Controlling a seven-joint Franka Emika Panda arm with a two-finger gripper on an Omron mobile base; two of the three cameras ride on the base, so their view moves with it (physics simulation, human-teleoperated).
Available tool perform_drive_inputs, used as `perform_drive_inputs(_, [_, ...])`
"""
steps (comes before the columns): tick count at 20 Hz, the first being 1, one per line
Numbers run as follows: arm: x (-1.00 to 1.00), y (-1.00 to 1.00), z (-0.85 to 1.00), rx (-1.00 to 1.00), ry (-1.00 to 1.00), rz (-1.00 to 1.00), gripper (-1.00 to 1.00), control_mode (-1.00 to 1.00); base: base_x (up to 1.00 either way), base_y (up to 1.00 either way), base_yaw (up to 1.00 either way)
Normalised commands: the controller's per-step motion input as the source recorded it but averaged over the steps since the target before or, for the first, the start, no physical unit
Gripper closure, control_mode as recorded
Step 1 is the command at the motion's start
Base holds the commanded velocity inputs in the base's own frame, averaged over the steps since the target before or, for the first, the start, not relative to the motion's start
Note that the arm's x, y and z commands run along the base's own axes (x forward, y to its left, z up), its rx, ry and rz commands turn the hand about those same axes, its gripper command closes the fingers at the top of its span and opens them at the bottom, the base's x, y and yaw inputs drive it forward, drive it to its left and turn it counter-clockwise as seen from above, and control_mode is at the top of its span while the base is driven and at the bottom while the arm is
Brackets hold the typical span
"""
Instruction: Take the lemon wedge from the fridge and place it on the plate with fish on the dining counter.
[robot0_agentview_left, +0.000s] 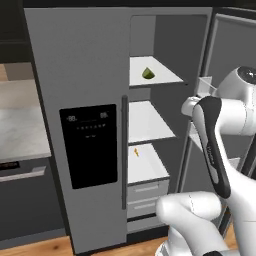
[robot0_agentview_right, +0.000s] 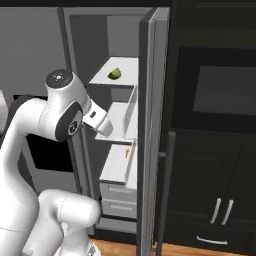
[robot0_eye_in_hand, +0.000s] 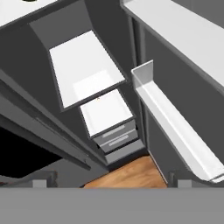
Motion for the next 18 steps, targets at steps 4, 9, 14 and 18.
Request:
perform_drive_inputs(4, [0.0, 0.0, 0.0, 0.0, 0.0, 0.0, -1.0, 1.0, 0.68, 0.41, -0.03])
perform_drive_inputs(9, [0.0, 0.0, 0.0, 0.0, 0.0, 0.0, -1.0, 1.0, 0.38, 0.36, 0.0])
perform_drive_inputs(14, [0.0, 0.0, 0.0, 0.0, 0.0, 0.0, -1.0, 1.0, 0.23, 0.27, 0.0])
perform_drive_inputs(18, [0.0, 0.0, 0.0, 0.0, 0.0, 0.0, -1.0, 1.0, 0.21, 0.0, 0.0])
